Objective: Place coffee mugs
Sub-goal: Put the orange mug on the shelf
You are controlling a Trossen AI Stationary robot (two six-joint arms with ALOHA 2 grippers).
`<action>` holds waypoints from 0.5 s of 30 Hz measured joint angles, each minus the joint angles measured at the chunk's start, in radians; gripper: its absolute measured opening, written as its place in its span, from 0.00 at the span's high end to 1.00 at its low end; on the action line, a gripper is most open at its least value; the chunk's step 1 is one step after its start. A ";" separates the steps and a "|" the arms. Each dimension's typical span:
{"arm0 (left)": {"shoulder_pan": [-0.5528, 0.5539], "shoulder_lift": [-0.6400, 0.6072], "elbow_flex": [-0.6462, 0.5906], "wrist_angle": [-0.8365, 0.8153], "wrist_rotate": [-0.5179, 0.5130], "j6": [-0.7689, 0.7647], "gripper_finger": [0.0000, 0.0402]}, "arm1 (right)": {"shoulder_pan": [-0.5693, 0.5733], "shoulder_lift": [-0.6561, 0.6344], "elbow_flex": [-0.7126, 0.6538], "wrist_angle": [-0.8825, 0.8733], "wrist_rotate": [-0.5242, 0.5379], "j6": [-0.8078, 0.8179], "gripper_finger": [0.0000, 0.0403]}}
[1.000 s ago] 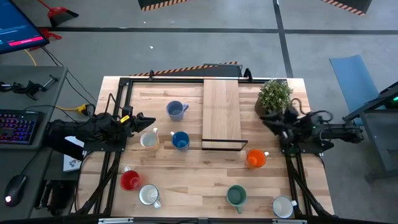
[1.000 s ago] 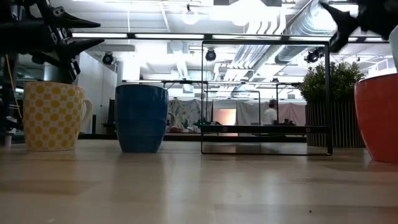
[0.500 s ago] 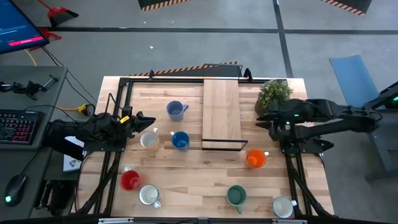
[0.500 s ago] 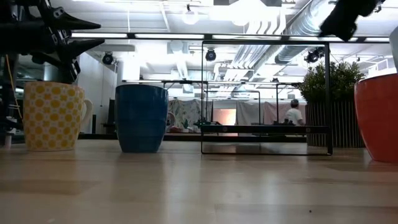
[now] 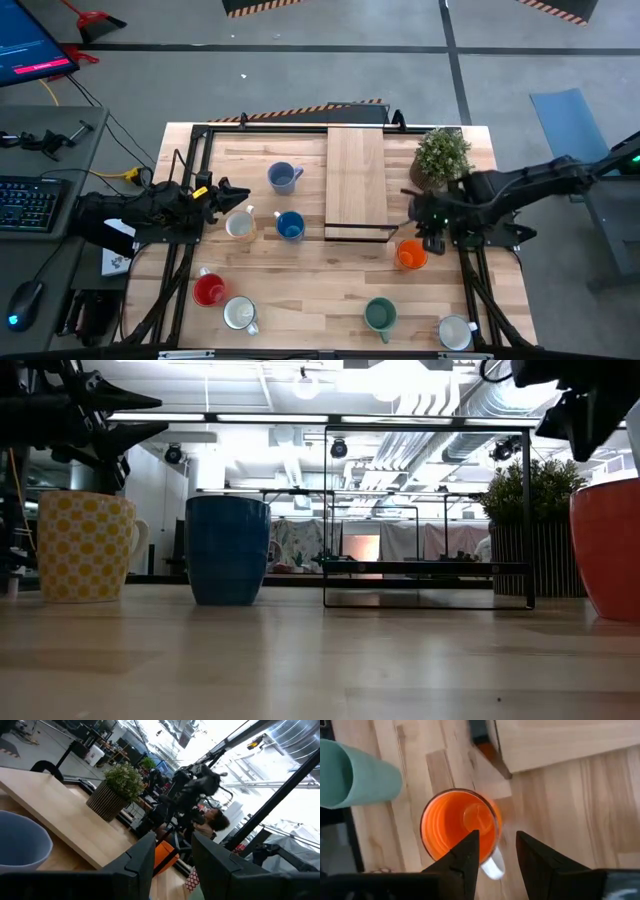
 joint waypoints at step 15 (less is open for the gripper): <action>0.000 0.000 0.000 -0.002 0.003 0.018 0.71 | 0.295 0.031 -0.146 0.087 0.253 0.306 0.72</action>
